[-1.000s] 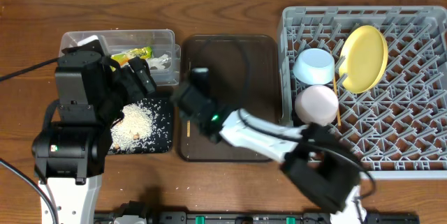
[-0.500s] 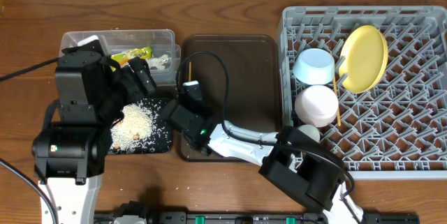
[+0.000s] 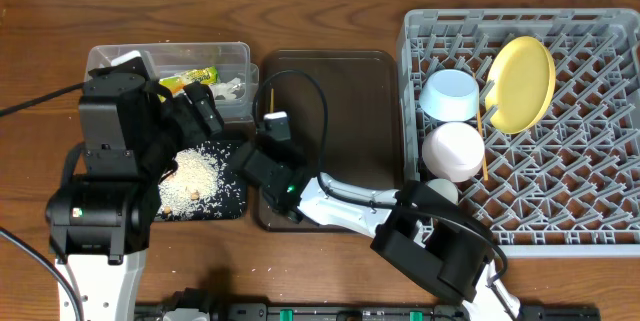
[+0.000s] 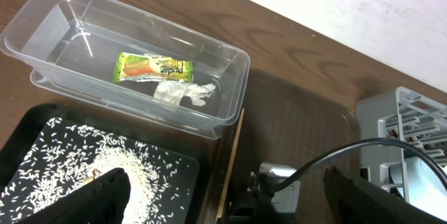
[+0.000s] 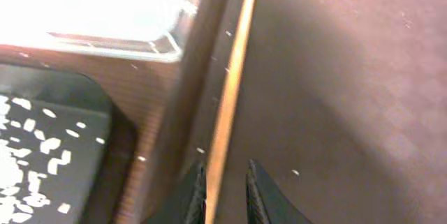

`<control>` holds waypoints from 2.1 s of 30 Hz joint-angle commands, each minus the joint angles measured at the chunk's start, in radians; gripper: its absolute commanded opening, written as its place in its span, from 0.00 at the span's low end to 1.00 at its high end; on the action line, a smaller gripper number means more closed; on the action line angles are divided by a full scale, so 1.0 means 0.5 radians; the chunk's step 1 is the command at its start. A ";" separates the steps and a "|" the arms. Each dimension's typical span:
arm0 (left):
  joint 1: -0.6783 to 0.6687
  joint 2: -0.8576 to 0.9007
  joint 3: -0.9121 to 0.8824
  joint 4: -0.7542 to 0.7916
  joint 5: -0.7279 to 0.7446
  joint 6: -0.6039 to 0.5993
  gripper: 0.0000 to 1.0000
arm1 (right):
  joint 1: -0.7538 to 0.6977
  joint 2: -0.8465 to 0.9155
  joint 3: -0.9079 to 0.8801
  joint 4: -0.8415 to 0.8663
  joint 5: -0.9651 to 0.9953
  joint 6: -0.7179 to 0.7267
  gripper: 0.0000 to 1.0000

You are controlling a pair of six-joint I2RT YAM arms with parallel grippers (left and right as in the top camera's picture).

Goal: Sort waste into correct bins and load items into the dishwasher rack
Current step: 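Grasp the second wooden chopstick and lift it with the right gripper, then carry the second chopstick over the rack beside the first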

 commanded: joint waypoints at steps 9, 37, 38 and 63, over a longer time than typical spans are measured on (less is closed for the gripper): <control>0.008 0.000 0.029 -0.002 -0.003 0.018 0.91 | -0.018 0.121 0.020 0.031 0.000 0.180 0.20; 0.008 0.000 0.029 -0.002 -0.003 0.018 0.91 | -0.155 -0.352 0.021 -0.481 0.347 -0.121 0.01; 0.008 0.000 0.029 -0.002 -0.003 0.018 0.91 | -0.179 -0.407 0.021 -0.524 0.333 -0.184 0.01; 0.008 0.000 0.029 -0.001 -0.003 0.018 0.91 | -1.282 -1.316 0.016 -1.897 -0.352 -1.222 0.01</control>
